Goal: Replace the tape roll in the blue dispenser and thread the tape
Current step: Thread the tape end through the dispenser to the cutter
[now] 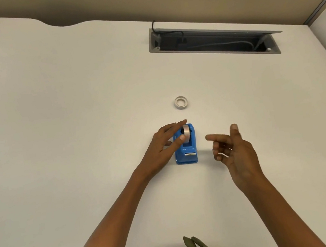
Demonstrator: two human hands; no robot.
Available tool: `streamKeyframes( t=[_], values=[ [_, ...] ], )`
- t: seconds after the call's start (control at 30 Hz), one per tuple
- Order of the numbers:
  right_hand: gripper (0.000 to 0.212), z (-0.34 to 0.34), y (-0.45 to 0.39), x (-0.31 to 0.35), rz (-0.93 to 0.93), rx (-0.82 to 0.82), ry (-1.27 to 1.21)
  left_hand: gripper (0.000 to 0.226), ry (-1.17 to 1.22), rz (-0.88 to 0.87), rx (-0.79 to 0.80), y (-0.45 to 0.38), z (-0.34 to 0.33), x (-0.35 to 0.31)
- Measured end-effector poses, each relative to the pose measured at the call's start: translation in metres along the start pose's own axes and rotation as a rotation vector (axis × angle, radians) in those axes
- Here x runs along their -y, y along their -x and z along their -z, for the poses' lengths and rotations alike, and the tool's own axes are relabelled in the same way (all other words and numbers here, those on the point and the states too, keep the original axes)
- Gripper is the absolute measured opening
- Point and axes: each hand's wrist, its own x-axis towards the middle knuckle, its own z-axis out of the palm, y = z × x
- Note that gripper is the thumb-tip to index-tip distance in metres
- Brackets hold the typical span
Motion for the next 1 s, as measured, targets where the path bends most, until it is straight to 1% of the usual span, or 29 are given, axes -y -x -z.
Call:
streamKeyframes(
  t=[0.03,0.13,0.23,0.3,0.33,0.37,0.47,0.5,0.53,0.6,0.67,0.73,0.8,0.83,0.87,0.93,0.97,1.0],
  values=[
    [0.052,0.003,-0.002,0.002,-0.011,0.025,-0.019,0.036,0.005,0.002,-0.002,0.0,0.0,0.0],
    [0.027,0.01,-0.006,0.008,0.004,0.046,0.011,0.039,0.03,0.003,0.001,0.001,0.001,0.0],
    [0.013,0.015,-0.009,0.012,0.045,-0.002,0.054,0.044,0.011,-0.013,0.008,0.001,0.001,0.001],
    [0.006,0.018,-0.011,0.016,0.048,-0.064,0.033,0.048,-0.008,-0.016,0.015,0.001,0.001,0.001],
    [0.007,0.019,-0.013,0.018,0.047,-0.099,0.025,0.049,-0.015,-0.018,0.015,0.001,0.001,0.002],
    [0.012,0.019,-0.014,0.019,0.047,-0.139,0.021,0.049,-0.024,-0.02,0.012,0.002,0.001,0.002],
    [0.036,0.022,-0.022,0.02,0.049,-0.283,0.01,0.049,-0.04,-0.03,-0.003,0.002,0.0,0.002],
    [0.037,0.023,-0.024,0.02,0.059,-0.315,0.019,0.05,-0.044,-0.033,-0.01,0.002,-0.001,0.002],
    [0.03,0.024,-0.027,0.019,0.079,-0.329,0.053,0.051,-0.049,-0.036,-0.018,0.002,-0.002,0.002],
    [0.009,0.025,-0.03,0.017,0.137,-0.335,0.166,0.055,-0.06,-0.042,-0.034,0.002,-0.003,0.002],
    [0.003,0.027,-0.033,0.014,0.188,-0.339,0.278,0.058,-0.064,-0.041,-0.044,0.002,-0.004,0.002],
    [0.014,0.027,-0.035,0.01,0.205,-0.343,0.404,0.06,-0.067,-0.038,-0.051,0.001,-0.005,0.002],
    [0.034,0.027,-0.039,0.008,0.213,-0.39,0.6,0.061,-0.072,-0.037,-0.064,0.001,-0.005,0.003],
    [0.038,0.026,-0.04,0.008,0.225,-0.415,0.69,0.061,-0.069,-0.037,-0.071,0.001,-0.005,0.003],
    [0.033,0.026,-0.041,0.008,0.257,-0.413,0.741,0.061,-0.062,-0.04,-0.08,0.001,-0.005,0.003],
    [0.011,0.026,-0.042,0.007,0.337,-0.349,0.755,0.057,-0.047,-0.058,-0.097,0.001,-0.005,0.003],
    [0.008,0.026,-0.042,0.006,0.362,-0.323,0.758,0.055,-0.04,-0.07,-0.104,0.001,-0.005,0.003],
    [0.011,0.026,-0.043,0.006,0.365,-0.31,0.763,0.051,-0.034,-0.079,-0.111,0.001,-0.006,0.003]
  ],
)
